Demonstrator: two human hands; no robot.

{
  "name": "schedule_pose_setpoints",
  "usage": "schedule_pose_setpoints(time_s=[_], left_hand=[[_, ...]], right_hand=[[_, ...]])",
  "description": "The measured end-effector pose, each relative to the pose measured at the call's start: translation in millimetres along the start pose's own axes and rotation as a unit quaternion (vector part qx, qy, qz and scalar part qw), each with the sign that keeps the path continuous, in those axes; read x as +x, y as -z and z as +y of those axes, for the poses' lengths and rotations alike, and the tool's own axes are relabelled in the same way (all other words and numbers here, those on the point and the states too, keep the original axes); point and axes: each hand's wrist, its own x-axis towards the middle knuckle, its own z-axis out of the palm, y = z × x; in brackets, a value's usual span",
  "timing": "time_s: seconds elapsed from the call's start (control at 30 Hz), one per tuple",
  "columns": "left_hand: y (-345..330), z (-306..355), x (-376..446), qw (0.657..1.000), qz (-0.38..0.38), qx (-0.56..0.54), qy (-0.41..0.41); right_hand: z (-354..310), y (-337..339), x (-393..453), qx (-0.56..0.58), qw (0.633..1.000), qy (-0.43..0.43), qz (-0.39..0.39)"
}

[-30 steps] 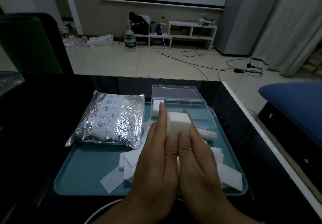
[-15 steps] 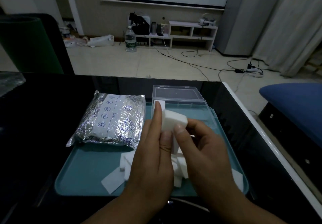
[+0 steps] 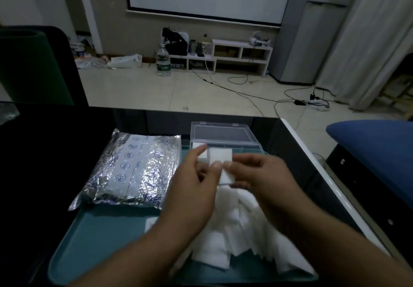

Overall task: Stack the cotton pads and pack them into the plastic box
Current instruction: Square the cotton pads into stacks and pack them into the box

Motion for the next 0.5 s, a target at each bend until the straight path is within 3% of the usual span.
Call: schedule_pose_setpoints(time_s=[0.07,0.17,0.3,0.4,0.5], left_hand=[[5.8,-0.8,25.7,0.993,-0.003,0.112,-0.036],[19.4,-7.4,75.1,0.944,0.012,0.297,-0.14],[26.2,-21.0,110.8,0.87,-0.079,0.442,-0.202],[21.6,-28.1,119.0,0.817,-0.155,0.509,-0.222],[15.5,-33.6,123.3,0.794,-0.189,0.53,-0.229]], right_hand=[[-9.7,6.1,31.4,-0.012,0.999,-0.028,0.009],[-16.5,9.7,84.3,-0.03,0.997,-0.068,0.021],[-9.8,4.8,131.1,-0.093,0.988,-0.117,0.041],[-1.8,-1.4,145.4,-0.155,0.978,-0.135,0.031],[4.6,-3.6,148.3,-0.194,0.97,-0.141,0.033]])
